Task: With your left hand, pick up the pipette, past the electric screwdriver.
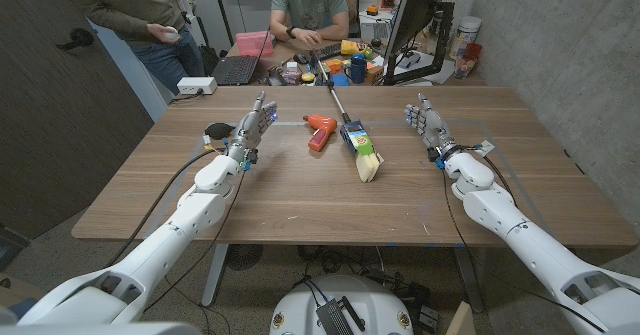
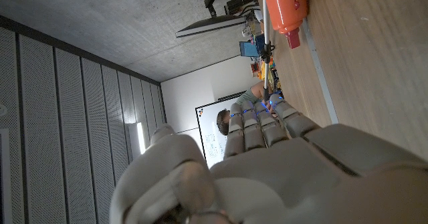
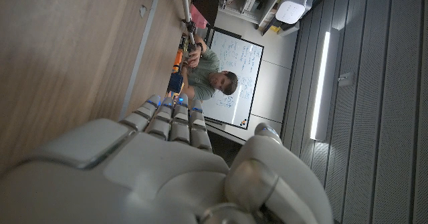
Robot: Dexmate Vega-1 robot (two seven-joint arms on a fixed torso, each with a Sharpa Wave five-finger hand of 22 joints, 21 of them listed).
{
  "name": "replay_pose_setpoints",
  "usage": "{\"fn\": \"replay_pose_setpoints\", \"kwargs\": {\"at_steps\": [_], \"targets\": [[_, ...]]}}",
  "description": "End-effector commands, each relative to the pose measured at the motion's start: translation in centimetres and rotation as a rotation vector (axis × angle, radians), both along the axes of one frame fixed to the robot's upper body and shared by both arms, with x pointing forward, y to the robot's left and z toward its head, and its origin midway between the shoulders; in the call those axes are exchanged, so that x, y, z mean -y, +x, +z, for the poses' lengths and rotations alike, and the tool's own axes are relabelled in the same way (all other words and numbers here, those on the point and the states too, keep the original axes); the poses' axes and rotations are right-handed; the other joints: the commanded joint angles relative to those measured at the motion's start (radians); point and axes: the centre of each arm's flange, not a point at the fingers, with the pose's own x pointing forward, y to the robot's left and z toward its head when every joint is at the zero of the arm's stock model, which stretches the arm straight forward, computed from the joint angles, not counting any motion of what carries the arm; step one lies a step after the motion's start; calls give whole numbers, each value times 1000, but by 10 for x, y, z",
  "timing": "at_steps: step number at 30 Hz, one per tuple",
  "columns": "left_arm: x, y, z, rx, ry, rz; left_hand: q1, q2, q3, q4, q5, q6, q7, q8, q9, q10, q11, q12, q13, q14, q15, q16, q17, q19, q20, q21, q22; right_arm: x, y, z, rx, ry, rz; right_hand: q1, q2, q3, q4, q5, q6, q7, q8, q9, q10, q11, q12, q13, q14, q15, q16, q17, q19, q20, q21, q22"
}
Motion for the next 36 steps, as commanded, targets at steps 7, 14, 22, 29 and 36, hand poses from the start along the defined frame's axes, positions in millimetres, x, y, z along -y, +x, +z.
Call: {"fn": "replay_pose_setpoints", "kwargs": {"at_steps": [7, 14, 22, 29, 36], "targets": [[4, 9, -2, -12, 7, -20, 9, 0, -7, -3, 5, 9, -7, 4, 2, 7, -6, 5, 4, 9, -2, 5, 4, 10, -4, 5, 1, -6, -4, 6, -9, -15, -4, 7, 0, -1, 6, 6, 10, 8, 6, 3, 9, -1, 5, 1, 9, -2, 6, 2, 6, 0, 4, 4], [5, 2, -1, 10, 36, 20, 13, 0, -6, -6, 4, 13, -13, 5, 2, 10, -10, 6, 4, 14, -5, 7, 4, 11, -2, 5, 1, 1, -25, 25, 17, -50, -34, 7, 1, -3, 5, 6, 10, 3, 5, 3, 9, -2, 4, 1, 9, -1, 6, 2, 5, 1, 4, 4], [1, -27, 30, 57, 332, 206, 128, 11, 29, -70, -5, 30, -39, 4, 4, 76, -23, 21, 8, 179, 5, 43, 10, 185, 199, 60, 9, 17, -44, 28, 13, -65, -75, 5, 0, -5, 6, 6, 11, 3, 5, 3, 11, 0, 4, 1, 10, 0, 6, 2, 4, 2, 4, 4], [-13, -55, 44, 51, 436, 374, 139, 8, 30, -77, -11, 46, -35, 10, 5, 99, -24, 27, 9, 183, 22, 39, 12, 214, 215, 67, 10, 31, -65, 33, 24, -69, -123, 4, 1, -6, 6, 7, 13, 1, 5, 3, 13, 1, 4, 1, 11, -1, 7, 3, 3, 2, 4, 4], [-22, -80, 54, 78, 557, 527, 148, 7, 31, -83, -19, 76, -29, 18, 5, 135, -19, 36, 10, 213, 32, 44, 14, 238, 219, 73, 12, 36, -71, 33, 24, -71, -138, 3, 1, -8, 7, 7, 13, 1, 5, 3, 13, 3, 4, 1, 12, -2, 7, 3, 1, 4, 3, 4]]}}
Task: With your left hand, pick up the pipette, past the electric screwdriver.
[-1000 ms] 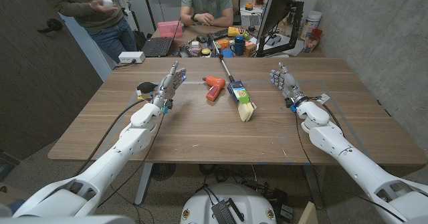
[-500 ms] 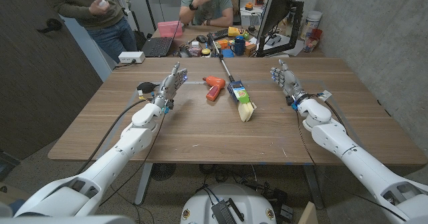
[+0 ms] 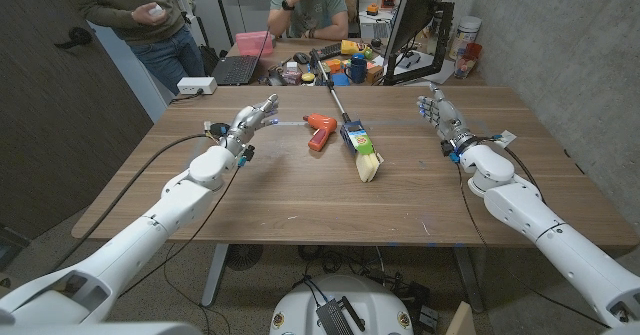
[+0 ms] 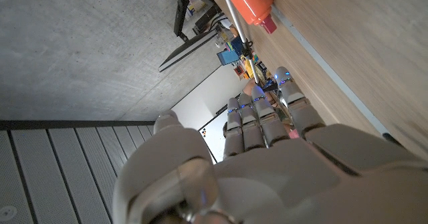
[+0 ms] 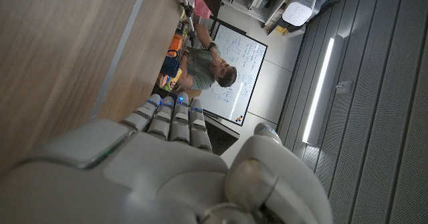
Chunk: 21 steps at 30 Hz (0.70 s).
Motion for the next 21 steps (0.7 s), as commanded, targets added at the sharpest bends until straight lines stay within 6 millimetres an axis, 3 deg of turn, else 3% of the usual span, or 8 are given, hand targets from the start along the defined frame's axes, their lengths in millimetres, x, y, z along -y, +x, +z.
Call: {"fn": "replay_pose_setpoints", "kwargs": {"at_steps": [1, 15, 21], "targets": [[-15, -46, 21, 70, 201, 255, 12, 2, -2, -6, -4, 23, 3, 11, 4, 24, 3, 10, 6, 19, 2, 7, 5, 11, 0, 6, 2, 12, -19, 4, 5, -7, -41, 3, 2, -4, 3, 7, 14, 0, 5, 3, 6, 2, 4, 1, 8, 2, 4, 4, 1, 4, 3, 4], [-39, -96, 27, 116, 366, 582, 24, 6, 2, -12, -15, 54, 14, 18, 4, 62, 14, 18, 6, 62, 15, 14, 5, 28, -7, 9, 4, 13, -16, -1, 7, -15, -24, 1, 2, -6, 2, 7, 12, -2, 4, 3, 6, 1, 3, 1, 9, 1, 4, 4, 0, 8, 3, 4], [-54, -101, 26, 107, 373, 642, 29, 5, 3, -15, -19, 59, 18, 17, 4, 63, 21, 16, 6, 58, 22, 10, 5, 26, -7, 7, 4, 13, -13, -2, 3, -12, -15, 1, 3, -7, 2, 7, 13, -3, 4, 3, 6, 0, 2, 2, 8, 0, 4, 4, -1, 9, 3, 4]]}}
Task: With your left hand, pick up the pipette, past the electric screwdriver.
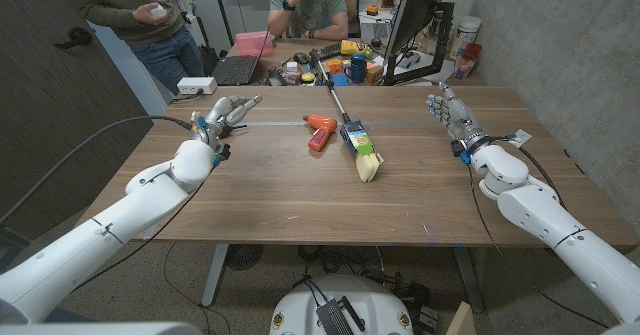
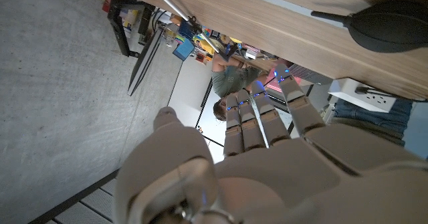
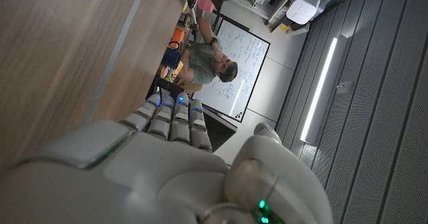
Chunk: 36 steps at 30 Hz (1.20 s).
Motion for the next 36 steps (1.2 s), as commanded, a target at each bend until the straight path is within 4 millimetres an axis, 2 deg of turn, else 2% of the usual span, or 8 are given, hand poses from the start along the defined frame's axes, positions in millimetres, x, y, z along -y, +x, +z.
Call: {"fn": "replay_pose_setpoints", "kwargs": {"at_steps": [1, 10, 21, 29, 36], "targets": [[-28, -28, 4, 41, 82, 218, 15, 1, -2, -10, -5, 5, 4, 1, 4, 7, 2, 1, 2, -2, 9, 0, 5, 3, -2, 1, 4, 2, 3, -4, -7, 1, 14, 1, 3, -7, 2, 7, 13, -3, 4, 3, 6, 1, 2, 2, 9, 1, 4, 4, 3, 7, 3, 4], [-45, -29, 12, 67, 156, 367, 22, 1, 0, -14, -10, 11, -1, -1, 4, 6, 12, -4, 2, 0, 19, -4, 5, -14, -18, -8, 4, 3, 1, -2, -10, -11, 11, 0, 4, -9, 2, 7, 14, -6, 4, 3, 7, 0, 2, 2, 9, -1, 4, 4, 4, 9, 4, 4], [-53, -18, 17, 80, 203, 467, 27, 4, 3, -17, -14, 18, 2, 0, 4, 8, 21, -6, 2, 1, 39, -8, 5, -24, -14, -13, 5, 2, 7, -1, -22, -15, 12, 0, 4, -12, 1, 7, 15, -9, 4, 3, 12, 1, 3, 2, 14, -1, 5, 4, 5, 11, 4, 4], [-61, -2, 20, 56, 213, 507, 34, 6, 6, -20, -18, 22, 6, -2, 4, 6, 32, -10, 2, -3, 55, -13, 5, -32, 6, -17, 5, -3, 17, 3, -27, -16, 18, 0, 4, -13, 1, 7, 17, -10, 4, 3, 16, 1, 4, 2, 16, -1, 5, 4, 5, 13, 5, 4], [-70, 6, 19, 56, 219, 527, 42, 10, 10, -25, -22, 23, 13, -5, 4, 5, 44, -14, 3, -5, 77, -17, 5, -46, 36, -24, 6, -8, 20, 8, -37, -32, 13, -1, 4, -15, 1, 7, 17, -11, 4, 3, 17, 1, 4, 2, 17, -1, 6, 4, 6, 13, 5, 4]]}}
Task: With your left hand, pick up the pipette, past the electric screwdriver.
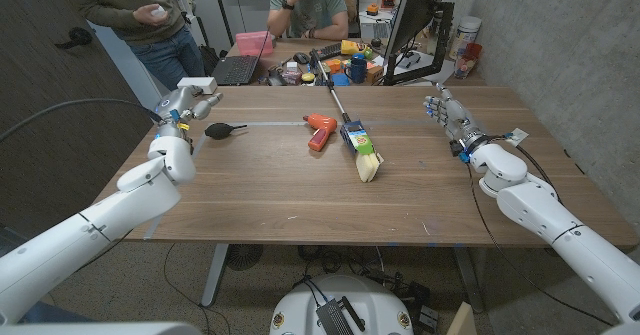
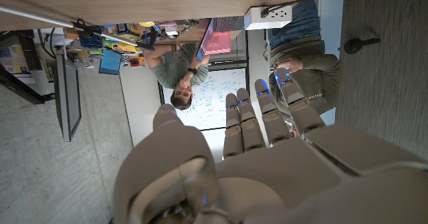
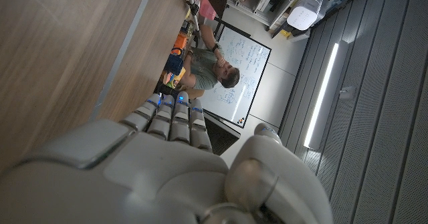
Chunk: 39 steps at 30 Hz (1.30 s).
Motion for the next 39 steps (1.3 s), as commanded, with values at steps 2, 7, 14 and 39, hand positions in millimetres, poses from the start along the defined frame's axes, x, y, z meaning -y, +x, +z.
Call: {"fn": "replay_pose_setpoints", "kwargs": {"at_steps": [2, 7, 14, 39], "targets": [[-13, 15, 0, -4, 11, 52, 13, 3, 0, -6, -7, 8, 6, -4, 4, 1, 13, -8, 3, 3, 22, -3, 5, -5, 13, -5, 2, -9, 8, 8, -15, -17, -4, -1, 4, -7, 0, 7, 7, 1, 4, 4, 9, 4, 4, 2, 9, 1, 6, 4, 3, 10, 5, 4], [-15, 16, 1, 0, 9, 47, 15, 4, 1, -7, -8, 7, 9, -6, 4, -1, 19, -9, 3, -1, 26, -6, 5, -8, 16, -6, 2, -10, 10, 12, -14, -16, -2, -1, 4, -8, 0, 7, 7, 0, 4, 4, 10, 2, 4, 2, 9, 1, 6, 4, 2, 10, 5, 4], [-17, 15, 2, 4, 5, 54, 16, 5, 2, -8, -10, 7, 11, -7, 4, -2, 22, -11, 3, 0, 28, -6, 6, -12, 18, -8, 3, -11, 8, 13, -10, -15, 0, -1, 4, -9, 0, 7, 9, 1, 4, 4, 12, 4, 4, 2, 10, 1, 5, 4, 3, 10, 5, 4], [-21, 15, 0, -22, -21, 70, 26, 11, 10, -13, -24, 47, 17, 0, 4, 54, 27, 4, 6, 76, 47, 13, 11, 39, 19, 26, 22, -13, 0, 3, -16, -15, 1, -1, 5, -13, -2, 8, 12, -2, 4, 4, 13, 4, 3, 2, 10, 0, 5, 4, 4, 13, 6, 4]]}}
